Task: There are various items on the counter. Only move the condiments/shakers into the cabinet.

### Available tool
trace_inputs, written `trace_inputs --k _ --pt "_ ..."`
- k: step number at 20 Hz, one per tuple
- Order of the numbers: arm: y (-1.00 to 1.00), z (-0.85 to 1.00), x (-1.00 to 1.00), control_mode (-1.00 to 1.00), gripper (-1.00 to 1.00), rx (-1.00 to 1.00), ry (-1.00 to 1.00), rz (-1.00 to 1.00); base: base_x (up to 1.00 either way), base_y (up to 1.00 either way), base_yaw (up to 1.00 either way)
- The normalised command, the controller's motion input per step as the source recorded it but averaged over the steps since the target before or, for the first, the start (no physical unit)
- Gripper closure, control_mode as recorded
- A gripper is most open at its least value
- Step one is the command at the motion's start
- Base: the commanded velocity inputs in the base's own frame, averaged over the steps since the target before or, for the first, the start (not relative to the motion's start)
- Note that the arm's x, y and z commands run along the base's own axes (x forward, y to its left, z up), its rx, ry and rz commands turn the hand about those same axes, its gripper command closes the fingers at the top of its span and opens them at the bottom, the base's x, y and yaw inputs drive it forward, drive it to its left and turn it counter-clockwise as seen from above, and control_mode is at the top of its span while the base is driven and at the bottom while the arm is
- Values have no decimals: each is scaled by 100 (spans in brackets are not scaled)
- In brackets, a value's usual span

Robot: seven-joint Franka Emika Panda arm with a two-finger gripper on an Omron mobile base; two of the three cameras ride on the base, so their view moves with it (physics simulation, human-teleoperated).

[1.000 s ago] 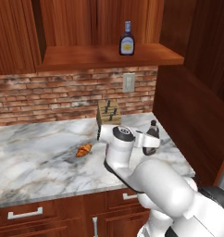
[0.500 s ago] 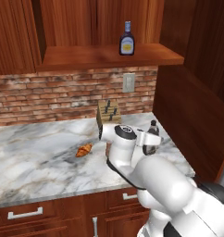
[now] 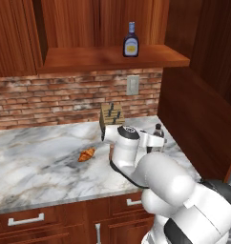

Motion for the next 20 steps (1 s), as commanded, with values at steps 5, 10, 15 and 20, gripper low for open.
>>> trace_inputs --k 5,10,15,20 --pt "0 0 13 -100 -100 0 0 0 0 0 0" --pt "-3 -1 1 -100 -100 0 0 1 0 0 0" --pt "-5 0 0 -100 -100 0 -1 3 0 0 0" --pt "-14 0 0 -100 -100 0 -2 4 0 0 0"
